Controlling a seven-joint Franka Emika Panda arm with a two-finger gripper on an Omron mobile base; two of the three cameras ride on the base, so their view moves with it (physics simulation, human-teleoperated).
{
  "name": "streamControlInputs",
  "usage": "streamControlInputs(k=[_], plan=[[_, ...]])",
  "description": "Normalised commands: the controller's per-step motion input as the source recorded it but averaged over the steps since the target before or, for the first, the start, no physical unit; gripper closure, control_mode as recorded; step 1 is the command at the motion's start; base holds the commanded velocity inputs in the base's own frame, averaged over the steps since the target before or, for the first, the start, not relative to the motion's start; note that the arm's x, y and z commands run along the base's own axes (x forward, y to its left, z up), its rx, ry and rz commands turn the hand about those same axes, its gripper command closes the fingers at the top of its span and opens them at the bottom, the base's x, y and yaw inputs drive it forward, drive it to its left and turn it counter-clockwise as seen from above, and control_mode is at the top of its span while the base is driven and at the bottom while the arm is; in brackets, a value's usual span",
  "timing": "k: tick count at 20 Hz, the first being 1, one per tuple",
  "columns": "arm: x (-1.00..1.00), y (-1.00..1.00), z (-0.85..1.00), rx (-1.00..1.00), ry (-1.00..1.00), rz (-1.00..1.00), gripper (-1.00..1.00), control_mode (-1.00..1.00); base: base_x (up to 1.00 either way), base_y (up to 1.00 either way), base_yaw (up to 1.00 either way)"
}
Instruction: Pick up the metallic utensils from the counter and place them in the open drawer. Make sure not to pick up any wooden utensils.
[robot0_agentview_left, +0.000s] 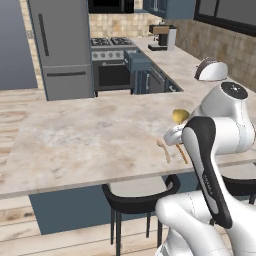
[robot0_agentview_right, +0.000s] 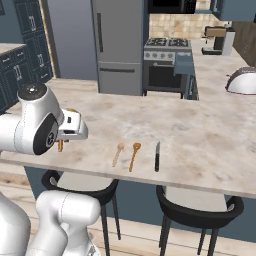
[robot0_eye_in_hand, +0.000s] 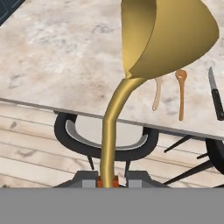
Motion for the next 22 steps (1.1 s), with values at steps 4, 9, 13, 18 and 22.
streamControlInputs(k=[4, 9, 13, 18, 22], plan=[[0.00, 0.00, 0.00, 0.00, 0.00, 0.00, 1.00, -1.00, 0.00, 0.00, 0.00], [0.00, 0.00, 0.00, 0.00, 0.00, 0.00, 1.00, -1.00, 0.00, 0.00, 0.00], [-0.05, 0.01, -0.01, 0.00, 0.01, 0.00, 1.00, 1.00, -0.18, 0.26, 0.00], [0.00, 0.00, 0.00, 0.00, 0.00, 0.00, 1.00, 1.00, -0.20, 1.00, -0.09], [0.00, 0.00, 0.00, 0.00, 0.00, 0.00, 1.00, 1.00, -0.08, 1.00, -0.18]])
